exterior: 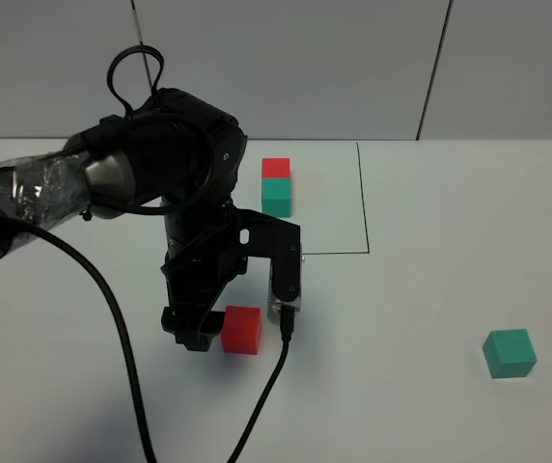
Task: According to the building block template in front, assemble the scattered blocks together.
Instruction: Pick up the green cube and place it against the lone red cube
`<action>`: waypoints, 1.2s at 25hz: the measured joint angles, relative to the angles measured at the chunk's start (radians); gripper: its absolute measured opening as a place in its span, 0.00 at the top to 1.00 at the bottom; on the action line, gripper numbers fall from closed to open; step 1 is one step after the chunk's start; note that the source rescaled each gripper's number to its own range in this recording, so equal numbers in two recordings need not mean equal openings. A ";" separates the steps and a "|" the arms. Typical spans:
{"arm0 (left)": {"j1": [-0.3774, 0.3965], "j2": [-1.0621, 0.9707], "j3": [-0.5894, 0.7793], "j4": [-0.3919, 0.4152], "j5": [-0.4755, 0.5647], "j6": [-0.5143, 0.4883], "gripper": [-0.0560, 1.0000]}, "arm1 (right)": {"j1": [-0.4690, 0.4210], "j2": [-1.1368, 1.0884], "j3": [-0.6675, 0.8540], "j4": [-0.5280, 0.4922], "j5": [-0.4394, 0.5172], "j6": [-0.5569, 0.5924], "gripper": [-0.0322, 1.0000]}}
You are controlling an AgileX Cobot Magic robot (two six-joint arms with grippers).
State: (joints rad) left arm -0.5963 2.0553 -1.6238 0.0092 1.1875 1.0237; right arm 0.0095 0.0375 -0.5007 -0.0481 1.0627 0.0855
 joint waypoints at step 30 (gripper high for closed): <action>0.559 -0.915 0.533 -0.009 -0.117 -0.579 0.05 | 0.000 0.000 0.000 0.000 0.000 0.000 0.39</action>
State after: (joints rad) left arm -0.0376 1.1401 -1.0911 0.0000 1.0708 0.4449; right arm 0.0095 0.0375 -0.5007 -0.0478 1.0627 0.0855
